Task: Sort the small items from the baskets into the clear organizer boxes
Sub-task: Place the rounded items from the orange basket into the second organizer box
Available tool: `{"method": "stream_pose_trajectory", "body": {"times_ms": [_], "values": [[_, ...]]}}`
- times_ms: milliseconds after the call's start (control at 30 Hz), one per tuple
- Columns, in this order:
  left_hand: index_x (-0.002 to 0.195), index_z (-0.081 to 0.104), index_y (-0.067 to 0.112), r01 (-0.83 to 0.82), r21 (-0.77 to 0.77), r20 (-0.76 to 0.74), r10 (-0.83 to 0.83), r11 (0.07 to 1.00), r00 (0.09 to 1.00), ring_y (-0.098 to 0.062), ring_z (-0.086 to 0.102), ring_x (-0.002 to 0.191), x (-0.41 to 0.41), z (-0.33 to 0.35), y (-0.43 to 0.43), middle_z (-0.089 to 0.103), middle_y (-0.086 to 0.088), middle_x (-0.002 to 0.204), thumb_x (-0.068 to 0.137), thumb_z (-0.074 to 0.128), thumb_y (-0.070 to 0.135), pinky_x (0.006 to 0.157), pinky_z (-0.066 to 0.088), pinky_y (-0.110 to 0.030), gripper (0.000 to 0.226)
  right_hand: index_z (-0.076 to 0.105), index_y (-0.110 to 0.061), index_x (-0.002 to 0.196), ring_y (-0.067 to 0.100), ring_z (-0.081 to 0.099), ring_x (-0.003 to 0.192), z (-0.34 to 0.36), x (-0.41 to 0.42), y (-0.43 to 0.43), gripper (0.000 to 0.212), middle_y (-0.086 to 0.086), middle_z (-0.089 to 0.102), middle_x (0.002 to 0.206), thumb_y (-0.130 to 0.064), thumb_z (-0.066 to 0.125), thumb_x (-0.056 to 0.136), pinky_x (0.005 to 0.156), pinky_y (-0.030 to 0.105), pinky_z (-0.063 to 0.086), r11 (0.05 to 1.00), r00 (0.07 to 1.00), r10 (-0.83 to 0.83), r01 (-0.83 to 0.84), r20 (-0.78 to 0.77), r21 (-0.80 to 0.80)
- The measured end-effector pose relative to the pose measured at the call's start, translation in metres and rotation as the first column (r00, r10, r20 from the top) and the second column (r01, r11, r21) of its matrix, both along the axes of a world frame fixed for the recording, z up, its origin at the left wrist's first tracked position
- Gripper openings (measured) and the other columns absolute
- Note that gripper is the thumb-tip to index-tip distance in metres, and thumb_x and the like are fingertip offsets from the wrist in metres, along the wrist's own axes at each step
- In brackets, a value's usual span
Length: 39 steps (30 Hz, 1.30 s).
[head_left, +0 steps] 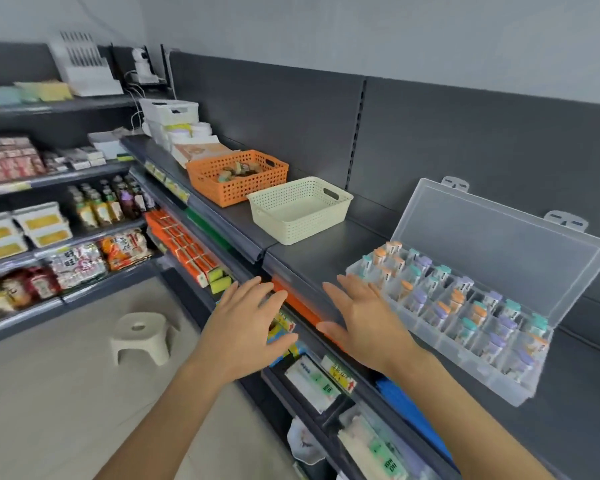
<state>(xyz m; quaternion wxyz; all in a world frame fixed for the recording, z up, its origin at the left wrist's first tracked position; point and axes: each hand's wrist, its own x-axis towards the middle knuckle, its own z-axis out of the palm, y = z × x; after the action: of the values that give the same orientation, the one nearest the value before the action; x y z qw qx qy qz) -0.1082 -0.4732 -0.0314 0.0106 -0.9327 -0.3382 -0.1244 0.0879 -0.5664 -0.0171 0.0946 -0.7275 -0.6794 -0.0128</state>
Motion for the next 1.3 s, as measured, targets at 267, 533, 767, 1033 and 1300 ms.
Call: {"method": "stream_pose_trajectory", "body": {"times_ms": [267, 533, 767, 1033, 1300], "values": [[0.128, 0.057, 0.021, -0.124, 0.022, -0.054, 0.125, 0.992, 0.991, -0.028, 0.05, 0.125, -0.027, -0.003, 0.092, 0.058, -0.003, 0.129, 0.08, 0.037, 0.066, 0.105, 0.034, -0.047, 0.069, 0.028, -0.019, 0.147, 0.025, 0.012, 0.145, -0.008, -0.02, 0.124, 0.068, 0.01, 0.023, 0.154, -0.051, 0.049, 0.091, 0.117, 0.041, 0.007, 0.99, 0.988, 0.135, -0.131, -0.079, 0.051], [0.141, 0.042, 0.026, -0.205, 0.035, -0.044, 0.207, 0.978, 0.977, -0.023, 0.033, 0.138, -0.042, 0.014, 0.209, 0.044, 0.0, 0.144, 0.08, 0.03, 0.07, 0.113, 0.018, -0.039, 0.076, 0.027, -0.018, 0.148, 0.023, 0.011, 0.145, 0.011, -0.027, 0.258, 0.068, 0.009, 0.021, 0.155, -0.05, 0.048, 0.092, 0.119, 0.04, 0.009, 0.974, 0.973, 0.215, -0.207, -0.086, 0.088], [0.137, 0.048, 0.025, -0.229, 0.027, -0.047, 0.23, 0.973, 0.972, -0.024, 0.039, 0.134, -0.06, 0.002, 0.294, 0.05, -0.001, 0.14, 0.082, 0.033, 0.067, 0.11, 0.026, -0.04, 0.071, 0.025, -0.018, 0.149, 0.022, 0.009, 0.145, 0.004, -0.04, 0.344, 0.069, 0.009, 0.02, 0.156, -0.051, 0.047, 0.093, 0.118, 0.036, 0.007, 0.977, 0.976, 0.213, -0.212, -0.051, 0.023], [0.149, 0.023, 0.027, -0.08, -0.045, -0.054, 0.078, 0.996, 0.995, -0.02, 0.012, 0.145, -0.076, 0.003, 0.416, 0.023, 0.001, 0.155, 0.077, 0.014, 0.074, 0.118, 0.008, -0.038, 0.086, 0.042, -0.016, 0.14, 0.029, 0.029, 0.137, 0.0, -0.065, 0.439, 0.06, 0.01, 0.038, 0.145, -0.046, 0.055, 0.09, 0.115, 0.044, 0.023, 0.994, 0.996, 0.066, -0.061, -0.062, 0.09], [0.148, 0.025, 0.027, 0.065, -0.007, -0.09, -0.066, 0.998, 0.994, -0.019, 0.015, 0.144, -0.101, 0.02, 0.528, 0.026, 0.002, 0.153, 0.074, 0.009, 0.075, 0.118, 0.014, -0.038, 0.09, 0.047, -0.019, 0.134, 0.024, 0.037, 0.132, 0.018, -0.095, 0.506, 0.051, 0.003, 0.038, 0.142, -0.045, 0.055, 0.09, 0.108, 0.032, 0.035, 0.985, 0.975, -0.151, 0.162, -0.161, 0.055]]}}
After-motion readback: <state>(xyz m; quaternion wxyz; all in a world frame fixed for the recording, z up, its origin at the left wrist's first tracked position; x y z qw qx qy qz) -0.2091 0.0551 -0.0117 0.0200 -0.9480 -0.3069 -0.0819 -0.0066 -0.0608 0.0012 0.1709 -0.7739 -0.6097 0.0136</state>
